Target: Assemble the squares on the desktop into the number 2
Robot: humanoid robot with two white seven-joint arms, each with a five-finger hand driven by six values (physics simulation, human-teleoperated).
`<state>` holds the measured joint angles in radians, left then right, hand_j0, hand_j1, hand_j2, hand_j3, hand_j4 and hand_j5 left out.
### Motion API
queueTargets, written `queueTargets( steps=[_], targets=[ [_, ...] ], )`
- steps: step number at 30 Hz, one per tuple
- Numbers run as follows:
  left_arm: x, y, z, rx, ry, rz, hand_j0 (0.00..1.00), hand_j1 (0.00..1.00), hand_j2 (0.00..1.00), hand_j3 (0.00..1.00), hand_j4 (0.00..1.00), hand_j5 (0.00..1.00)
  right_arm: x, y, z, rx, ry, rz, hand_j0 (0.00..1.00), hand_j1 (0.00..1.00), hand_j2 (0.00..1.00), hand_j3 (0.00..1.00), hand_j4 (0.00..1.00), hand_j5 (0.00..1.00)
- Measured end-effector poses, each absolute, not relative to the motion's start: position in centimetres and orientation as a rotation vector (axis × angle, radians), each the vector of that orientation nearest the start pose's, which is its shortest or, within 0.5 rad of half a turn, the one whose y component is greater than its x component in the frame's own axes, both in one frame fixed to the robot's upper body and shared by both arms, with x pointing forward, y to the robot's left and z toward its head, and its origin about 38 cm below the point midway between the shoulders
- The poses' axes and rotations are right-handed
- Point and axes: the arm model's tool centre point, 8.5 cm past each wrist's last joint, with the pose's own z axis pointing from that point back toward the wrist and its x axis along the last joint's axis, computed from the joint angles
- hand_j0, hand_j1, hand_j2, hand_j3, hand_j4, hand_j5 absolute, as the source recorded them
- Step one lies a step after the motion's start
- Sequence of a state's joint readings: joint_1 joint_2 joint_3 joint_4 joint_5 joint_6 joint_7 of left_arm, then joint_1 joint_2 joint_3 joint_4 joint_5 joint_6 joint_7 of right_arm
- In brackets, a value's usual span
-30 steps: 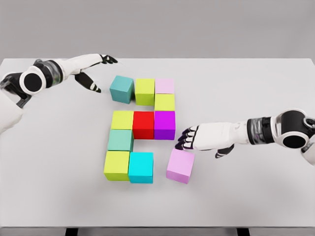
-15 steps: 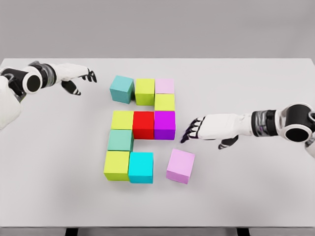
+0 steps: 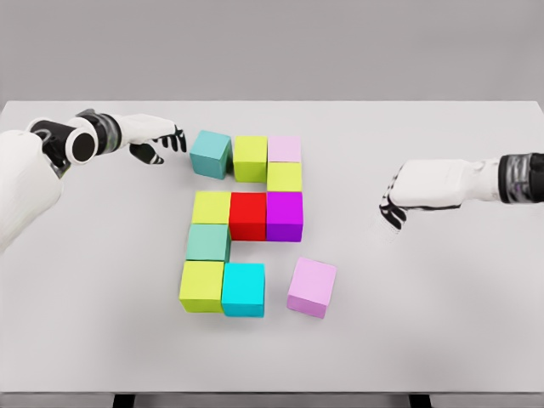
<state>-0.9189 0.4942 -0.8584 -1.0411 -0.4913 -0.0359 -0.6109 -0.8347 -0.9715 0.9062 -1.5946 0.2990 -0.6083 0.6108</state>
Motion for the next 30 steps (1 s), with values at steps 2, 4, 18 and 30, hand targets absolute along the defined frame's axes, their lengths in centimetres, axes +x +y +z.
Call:
queueTargets(
  steps=[2, 4, 18, 30],
  targets=[
    [53.8, 25.3, 17.2, 0.521, -0.941, -1.746, 0.63, 0.63, 0.63, 0.63, 0.63, 0.63, 40.5, -28.7, 23.6, 0.311, 1.611, -3.18, 0.17, 0.17, 0.17, 0.17, 0.17, 0.17],
    [53.7, 25.2, 17.1, 0.518, -0.944, -1.749, 0.63, 0.63, 0.63, 0.63, 0.63, 0.63, 39.6, -28.4, 21.6, 0.18, 1.53, -3.238, 0.17, 0.17, 0.17, 0.17, 0.17, 0.17],
    [53.2, 24.3, 17.3, 0.505, -0.974, -1.775, 0.63, 0.63, 0.63, 0.63, 0.63, 0.63, 34.3, -24.5, 14.5, -0.293, 1.382, -3.247, 0.17, 0.17, 0.17, 0.17, 0.17, 0.17],
    [53.1, 24.1, 17.4, 0.495, -0.99, -1.798, 0.63, 0.63, 0.63, 0.63, 0.63, 0.63, 34.5, -21.0, 14.3, -0.347, 1.417, -3.159, 0.17, 0.17, 0.17, 0.17, 0.17, 0.17]
  ],
)
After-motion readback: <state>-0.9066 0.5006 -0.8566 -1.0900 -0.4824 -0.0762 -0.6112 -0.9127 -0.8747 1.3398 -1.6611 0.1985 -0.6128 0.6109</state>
